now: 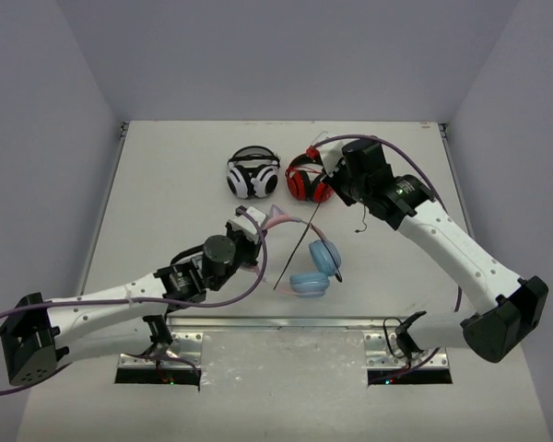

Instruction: Wrap the headphones

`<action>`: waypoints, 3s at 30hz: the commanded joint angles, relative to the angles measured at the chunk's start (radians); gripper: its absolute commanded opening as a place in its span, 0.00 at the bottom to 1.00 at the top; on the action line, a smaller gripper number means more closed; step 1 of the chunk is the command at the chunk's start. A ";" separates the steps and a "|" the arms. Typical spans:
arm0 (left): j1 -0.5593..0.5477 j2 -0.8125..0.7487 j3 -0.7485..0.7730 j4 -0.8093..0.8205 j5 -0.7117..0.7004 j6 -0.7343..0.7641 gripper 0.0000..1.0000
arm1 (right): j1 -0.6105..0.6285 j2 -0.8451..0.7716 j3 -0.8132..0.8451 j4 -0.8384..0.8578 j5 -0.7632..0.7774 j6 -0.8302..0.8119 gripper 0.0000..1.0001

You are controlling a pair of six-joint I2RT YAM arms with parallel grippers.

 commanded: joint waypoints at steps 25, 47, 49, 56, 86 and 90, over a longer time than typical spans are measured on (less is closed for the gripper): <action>-0.083 -0.293 0.401 -0.081 -0.001 -0.182 0.00 | -0.134 -0.179 -0.312 0.517 -0.668 0.402 0.06; -0.084 -0.064 0.823 -0.052 -0.457 -0.285 0.00 | -0.060 -0.147 -0.588 1.080 -0.889 0.823 0.01; -0.083 -0.049 0.834 -0.052 -0.491 -0.268 0.00 | -0.054 -0.160 -0.591 1.082 -0.891 0.820 0.01; -0.084 0.003 0.860 -0.029 -0.673 -0.234 0.00 | 0.014 -0.222 -0.666 1.120 -0.849 0.825 0.01; -0.082 -0.079 0.806 -0.130 -0.732 -0.203 0.00 | -0.118 -0.425 -0.821 0.964 -0.354 0.838 0.01; -0.081 -0.101 0.795 -0.102 -0.710 -0.240 0.00 | -0.115 -0.362 -0.785 0.994 -0.491 0.854 0.01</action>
